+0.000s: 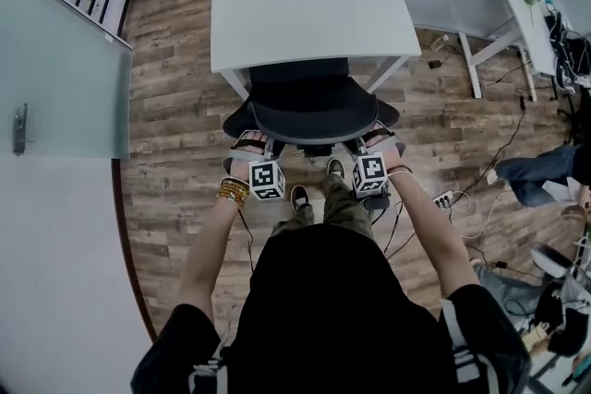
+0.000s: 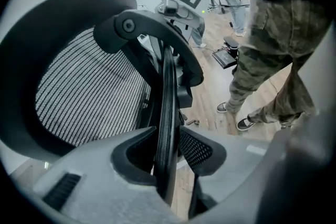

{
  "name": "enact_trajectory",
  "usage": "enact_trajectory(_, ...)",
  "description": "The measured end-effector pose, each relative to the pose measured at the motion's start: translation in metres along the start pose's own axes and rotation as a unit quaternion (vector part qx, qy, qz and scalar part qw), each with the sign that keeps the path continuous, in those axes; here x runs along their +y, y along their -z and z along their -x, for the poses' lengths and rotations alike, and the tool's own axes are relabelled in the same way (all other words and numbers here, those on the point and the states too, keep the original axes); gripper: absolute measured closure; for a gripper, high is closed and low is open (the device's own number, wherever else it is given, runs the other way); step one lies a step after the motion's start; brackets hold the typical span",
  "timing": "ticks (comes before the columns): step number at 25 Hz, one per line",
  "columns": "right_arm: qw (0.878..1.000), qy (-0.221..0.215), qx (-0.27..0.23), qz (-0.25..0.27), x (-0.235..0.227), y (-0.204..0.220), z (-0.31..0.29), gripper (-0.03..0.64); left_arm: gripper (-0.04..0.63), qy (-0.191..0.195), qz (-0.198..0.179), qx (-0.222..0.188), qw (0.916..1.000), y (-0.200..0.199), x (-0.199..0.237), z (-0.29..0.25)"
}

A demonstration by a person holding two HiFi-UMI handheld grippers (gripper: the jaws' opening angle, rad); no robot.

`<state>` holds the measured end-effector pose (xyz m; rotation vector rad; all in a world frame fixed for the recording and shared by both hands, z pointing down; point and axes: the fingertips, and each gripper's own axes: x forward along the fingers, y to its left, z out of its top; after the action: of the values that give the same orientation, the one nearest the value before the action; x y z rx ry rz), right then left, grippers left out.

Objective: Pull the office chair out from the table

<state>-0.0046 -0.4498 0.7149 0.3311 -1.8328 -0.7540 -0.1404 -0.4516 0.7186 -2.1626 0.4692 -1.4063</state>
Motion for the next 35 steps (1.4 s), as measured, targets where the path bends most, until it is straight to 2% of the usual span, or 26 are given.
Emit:
enact_trajectory(9, 1.0, 0.024, 0.017, -0.001, 0.001, 0.002, -0.007, 0.511, 0.465, -0.008, -0.019, 0.021, 0.9996, 0.001, -0.005, -0.012)
enact_trajectory(16, 0.999, 0.028, 0.013, -0.018, 0.0, 0.0, -0.008, 0.515, 0.466, -0.045, -0.042, 0.029, 0.9977, 0.004, -0.005, -0.014)
enact_trajectory(35, 0.998, -0.004, 0.028, -0.055, 0.008, -0.002, -0.008, 0.528, 0.476, -0.025, -0.018, 0.058, 0.9978, 0.005, -0.007, -0.013)
